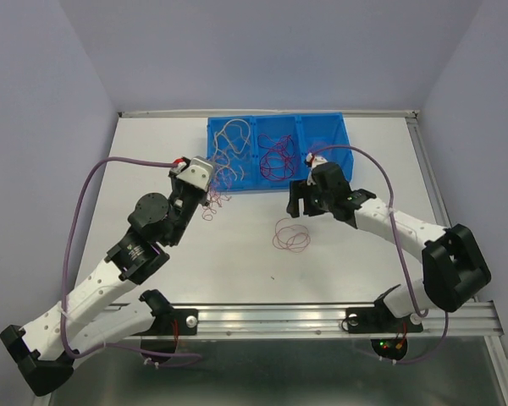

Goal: Untangle the cables

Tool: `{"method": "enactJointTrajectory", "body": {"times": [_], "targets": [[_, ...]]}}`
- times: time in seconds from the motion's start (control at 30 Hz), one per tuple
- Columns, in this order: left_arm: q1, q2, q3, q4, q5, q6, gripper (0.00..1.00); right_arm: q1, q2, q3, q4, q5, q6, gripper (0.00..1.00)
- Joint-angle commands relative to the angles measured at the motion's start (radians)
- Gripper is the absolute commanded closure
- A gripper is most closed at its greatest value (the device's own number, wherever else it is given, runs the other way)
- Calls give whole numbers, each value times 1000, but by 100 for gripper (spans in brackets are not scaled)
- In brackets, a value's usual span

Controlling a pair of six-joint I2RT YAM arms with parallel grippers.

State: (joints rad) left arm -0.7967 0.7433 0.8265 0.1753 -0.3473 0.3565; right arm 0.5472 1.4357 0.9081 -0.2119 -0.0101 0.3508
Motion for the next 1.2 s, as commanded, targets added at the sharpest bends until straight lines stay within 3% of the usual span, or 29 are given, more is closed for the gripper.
{"method": "enactJointTrajectory", "body": {"times": [0.0,0.07,0.2,0.87,0.9,0.93,1.0,1.03,1.1,1.17], "targets": [[-1,-18,-4,47,2,-1,100,51,9,20,-38,-54,-114,10],[-2,-21,-4,46,2,-1,100,91,69,47,-90,-42,-147,3],[-1,-28,-7,44,5,1,100,149,135,92,-144,70,-176,0],[-1,-25,-7,36,21,-1,100,232,302,155,-238,99,-225,0],[-1,-25,-6,36,21,1,100,234,308,158,-242,101,-225,4],[-1,-25,-7,36,22,-1,100,234,313,161,-244,101,-225,18],[-1,-25,-6,35,22,1,100,235,315,164,-248,105,-223,34],[-1,-25,-7,35,21,1,100,234,313,167,-251,104,-222,54],[-1,-25,-7,35,21,-1,100,234,289,166,-250,102,-220,76],[-1,-24,-7,35,24,-1,100,235,266,163,-248,99,-219,90]]}}
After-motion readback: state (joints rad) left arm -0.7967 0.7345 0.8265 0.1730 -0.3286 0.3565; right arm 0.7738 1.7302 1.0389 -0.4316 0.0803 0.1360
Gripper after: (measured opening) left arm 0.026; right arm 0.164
